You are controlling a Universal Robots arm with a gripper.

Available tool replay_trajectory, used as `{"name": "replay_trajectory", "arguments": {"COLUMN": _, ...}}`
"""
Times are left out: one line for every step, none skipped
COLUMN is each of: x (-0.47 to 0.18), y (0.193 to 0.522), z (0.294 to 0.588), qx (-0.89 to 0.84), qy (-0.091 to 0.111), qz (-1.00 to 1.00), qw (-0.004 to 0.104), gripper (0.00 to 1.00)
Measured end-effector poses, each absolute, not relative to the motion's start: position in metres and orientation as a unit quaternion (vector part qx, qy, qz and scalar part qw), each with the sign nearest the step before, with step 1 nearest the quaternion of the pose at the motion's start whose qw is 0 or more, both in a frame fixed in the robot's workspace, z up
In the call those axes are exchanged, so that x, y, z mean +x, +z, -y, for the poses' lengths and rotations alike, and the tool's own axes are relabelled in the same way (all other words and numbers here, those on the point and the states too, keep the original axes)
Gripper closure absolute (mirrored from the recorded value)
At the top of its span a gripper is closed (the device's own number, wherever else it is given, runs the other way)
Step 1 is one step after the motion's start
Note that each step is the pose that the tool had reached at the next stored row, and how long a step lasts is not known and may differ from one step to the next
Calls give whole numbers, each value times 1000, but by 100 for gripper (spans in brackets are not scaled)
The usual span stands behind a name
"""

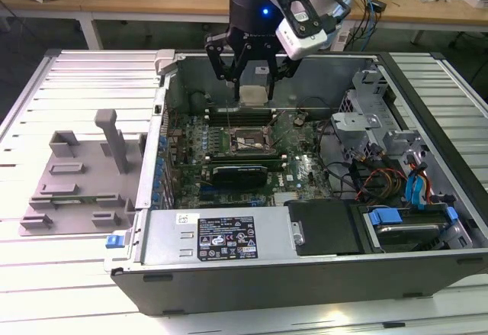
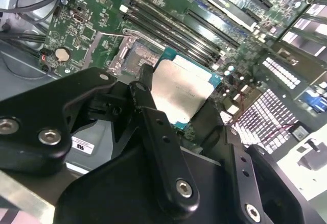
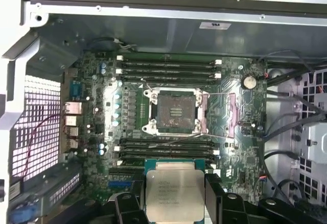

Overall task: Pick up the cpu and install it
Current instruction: 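Pick up the cpu and move it towards the insertion slot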

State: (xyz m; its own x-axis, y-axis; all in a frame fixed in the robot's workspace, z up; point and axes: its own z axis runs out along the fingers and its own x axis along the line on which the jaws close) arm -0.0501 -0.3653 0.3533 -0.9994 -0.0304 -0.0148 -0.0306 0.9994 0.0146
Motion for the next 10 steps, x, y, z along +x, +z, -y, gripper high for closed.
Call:
{"name": "replay_trajectory", "arguments": {"x": -49, "y": 351, "z": 364, "qx": -15, "qy": 7, "qz": -1000, "qw": 7, "gripper": 45}}
{"name": "replay_trajectory", "arguments": {"x": -48, "y": 349, "z": 364, "qx": -15, "qy": 8, "qz": -1000, "qw": 7, "gripper": 45}}
{"name": "replay_trajectory", "arguments": {"x": -47, "y": 345, "z": 363, "qx": -15, "qy": 7, "qz": -1000, "qw": 7, "gripper": 45}}
{"name": "replay_trajectory", "arguments": {"x": -46, "y": 343, "z": 363, "qx": -15, "qy": 7, "qz": -1000, "qw": 6, "gripper": 45}}
{"name": "replay_trajectory", "arguments": {"x": -45, "y": 341, "z": 363, "qx": -15, "qy": 7, "qz": -1000, "qw": 6, "gripper": 45}}
{"name": "replay_trajectory", "arguments": {"x": -44, "y": 338, "z": 362, "qx": -15, "qy": 7, "qz": -1000, "qw": 6, "gripper": 45}}
{"name": "replay_trajectory", "arguments": {"x": -43, "y": 336, "z": 362, "qx": -15, "qy": 7, "qz": -1000, "qw": 6, "gripper": 45}}
{"name": "replay_trajectory", "arguments": {"x": -42, "y": 333, "z": 362, "qx": -15, "qy": 8, "qz": -1000, "qw": 5, "gripper": 45}}
{"name": "replay_trajectory", "arguments": {"x": -41, "y": 328, "z": 362, "qx": -15, "qy": 7, "qz": -1000, "qw": 5, "gripper": 45}}
{"name": "replay_trajectory", "arguments": {"x": -41, "y": 325, "z": 362, "qx": -15, "qy": 7, "qz": -1000, "qw": 5, "gripper": 45}}
